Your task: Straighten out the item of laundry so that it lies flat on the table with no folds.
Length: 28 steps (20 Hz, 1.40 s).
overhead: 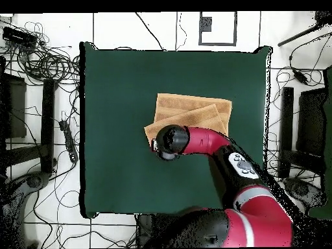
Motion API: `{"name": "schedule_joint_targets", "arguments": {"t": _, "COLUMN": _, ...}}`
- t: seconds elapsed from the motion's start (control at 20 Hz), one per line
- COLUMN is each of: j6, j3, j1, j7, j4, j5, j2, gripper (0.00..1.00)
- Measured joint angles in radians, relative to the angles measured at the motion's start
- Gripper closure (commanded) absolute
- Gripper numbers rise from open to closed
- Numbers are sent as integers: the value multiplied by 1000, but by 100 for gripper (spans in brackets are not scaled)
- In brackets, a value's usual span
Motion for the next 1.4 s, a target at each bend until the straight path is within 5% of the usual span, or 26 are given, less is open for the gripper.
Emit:
{"name": "schedule_joint_targets", "arguments": {"t": 0.3, "j6": -1, "j3": 111, "j1": -107, "j7": 0, "j4": 33, "j5": -89, "j2": 5, "gripper": 0}}
{"name": "schedule_joint_targets", "arguments": {"t": 0.8, "j6": 21, "j3": 149, "j1": -135, "j7": 0, "j4": 46, "j5": -136, "j2": -13, "gripper": 0}}
{"name": "schedule_joint_targets", "arguments": {"t": 1.0, "j6": 28, "j3": 149, "j1": -104, "j7": 0, "j4": 79, "j5": -122, "j2": -94, "gripper": 0}}
{"name": "schedule_joint_targets", "arguments": {"t": 1.4, "j6": 156, "j3": 148, "j1": 40, "j7": 3, "j4": 107, "j5": 44, "j2": -324, "gripper": 0}}
